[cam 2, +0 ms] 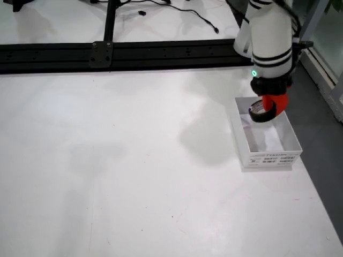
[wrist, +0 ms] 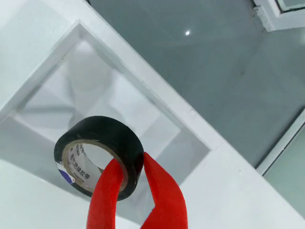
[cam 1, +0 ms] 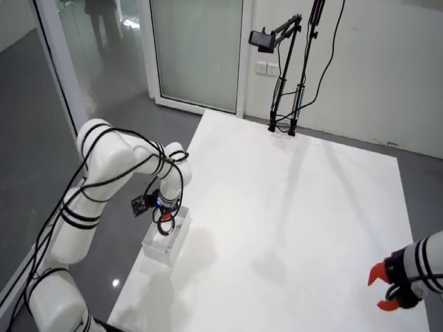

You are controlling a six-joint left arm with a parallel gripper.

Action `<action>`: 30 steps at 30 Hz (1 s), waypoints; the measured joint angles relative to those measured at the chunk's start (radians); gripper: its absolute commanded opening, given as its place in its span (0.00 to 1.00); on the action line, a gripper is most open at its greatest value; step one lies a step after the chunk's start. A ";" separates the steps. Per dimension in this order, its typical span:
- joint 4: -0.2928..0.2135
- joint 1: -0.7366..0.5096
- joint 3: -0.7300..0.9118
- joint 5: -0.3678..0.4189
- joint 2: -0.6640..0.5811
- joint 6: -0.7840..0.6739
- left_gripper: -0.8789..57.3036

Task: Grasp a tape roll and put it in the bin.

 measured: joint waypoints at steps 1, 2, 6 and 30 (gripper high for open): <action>0.000 -0.001 0.000 -0.006 0.008 -0.002 0.00; 0.000 -0.002 0.000 -0.010 0.013 -0.004 0.00; -0.001 -0.004 -0.001 -0.026 0.037 -0.011 0.00; -0.005 0.004 -0.001 -0.086 0.087 -0.027 0.00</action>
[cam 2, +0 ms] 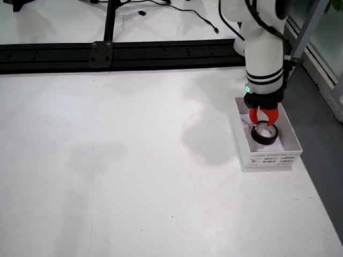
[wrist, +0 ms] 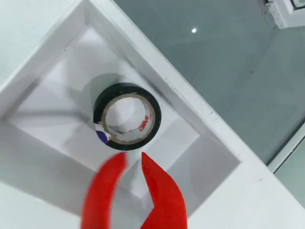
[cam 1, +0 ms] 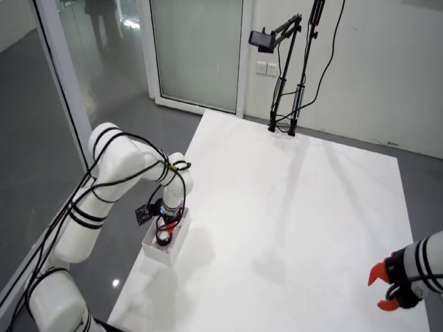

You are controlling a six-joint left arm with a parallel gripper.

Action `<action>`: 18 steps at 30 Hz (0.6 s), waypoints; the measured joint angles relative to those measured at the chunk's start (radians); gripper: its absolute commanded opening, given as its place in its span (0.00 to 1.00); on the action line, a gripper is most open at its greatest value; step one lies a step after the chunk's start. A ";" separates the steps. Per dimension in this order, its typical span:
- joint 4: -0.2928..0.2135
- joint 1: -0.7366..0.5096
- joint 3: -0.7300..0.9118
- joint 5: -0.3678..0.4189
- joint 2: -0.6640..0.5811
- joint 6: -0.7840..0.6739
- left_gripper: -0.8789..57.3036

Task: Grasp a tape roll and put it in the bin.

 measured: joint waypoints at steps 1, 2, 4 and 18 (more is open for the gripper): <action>-0.001 -0.002 0.000 0.000 0.000 0.000 0.00; -0.002 -0.004 0.000 0.000 0.000 0.000 0.00; -0.005 -0.010 0.000 0.002 -0.002 -0.001 0.00; 0.004 -0.103 0.000 0.160 -0.172 -0.002 0.00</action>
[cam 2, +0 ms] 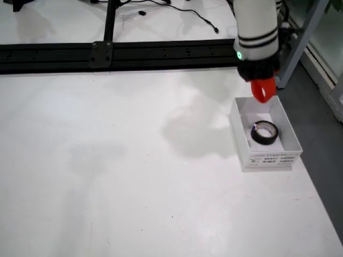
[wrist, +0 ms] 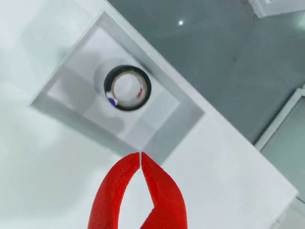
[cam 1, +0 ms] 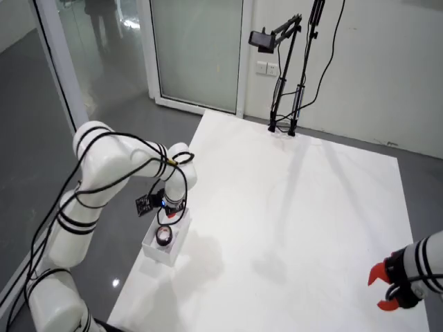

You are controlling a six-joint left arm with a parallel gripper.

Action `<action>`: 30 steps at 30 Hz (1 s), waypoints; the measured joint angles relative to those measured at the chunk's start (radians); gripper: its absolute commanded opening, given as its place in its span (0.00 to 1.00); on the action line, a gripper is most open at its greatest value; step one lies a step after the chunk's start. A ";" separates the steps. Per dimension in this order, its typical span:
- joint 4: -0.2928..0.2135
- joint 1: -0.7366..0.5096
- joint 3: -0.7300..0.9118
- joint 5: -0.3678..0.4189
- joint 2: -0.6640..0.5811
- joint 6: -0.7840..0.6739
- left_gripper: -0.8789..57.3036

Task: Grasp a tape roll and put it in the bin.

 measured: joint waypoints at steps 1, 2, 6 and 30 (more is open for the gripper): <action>0.001 -0.009 0.000 0.012 -0.014 0.000 0.00; 0.001 -0.022 0.000 0.028 -0.035 0.000 0.01; 0.005 -0.073 0.000 0.081 -0.110 0.000 0.01; -0.018 -0.382 -0.001 0.215 -0.491 0.001 0.01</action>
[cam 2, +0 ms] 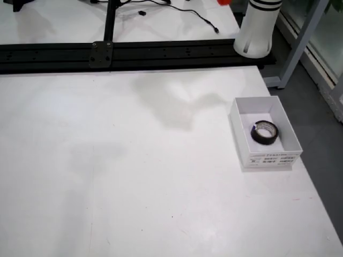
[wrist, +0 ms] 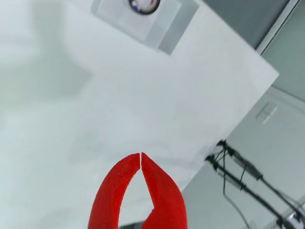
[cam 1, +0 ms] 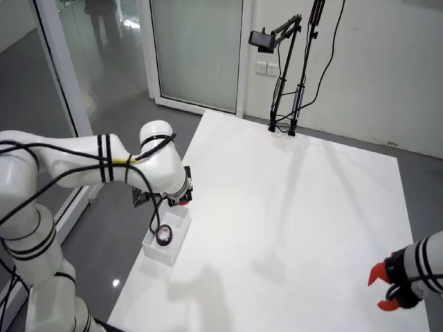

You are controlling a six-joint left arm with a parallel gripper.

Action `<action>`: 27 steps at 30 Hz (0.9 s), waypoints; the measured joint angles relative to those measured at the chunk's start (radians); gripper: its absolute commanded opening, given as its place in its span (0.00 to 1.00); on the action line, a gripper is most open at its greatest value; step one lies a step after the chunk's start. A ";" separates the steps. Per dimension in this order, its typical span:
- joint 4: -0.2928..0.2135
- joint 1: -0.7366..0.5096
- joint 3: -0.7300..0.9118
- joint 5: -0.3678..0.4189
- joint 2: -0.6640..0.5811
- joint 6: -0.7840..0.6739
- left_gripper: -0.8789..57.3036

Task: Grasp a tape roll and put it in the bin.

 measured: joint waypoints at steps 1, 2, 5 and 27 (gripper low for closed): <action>-0.005 -0.011 0.000 0.001 -0.010 0.000 0.01; -0.010 -0.020 0.000 0.003 -0.018 0.000 0.01; -0.033 -0.050 0.000 0.007 -0.043 0.000 0.01; -0.186 -0.236 -0.002 0.018 -0.115 0.000 0.01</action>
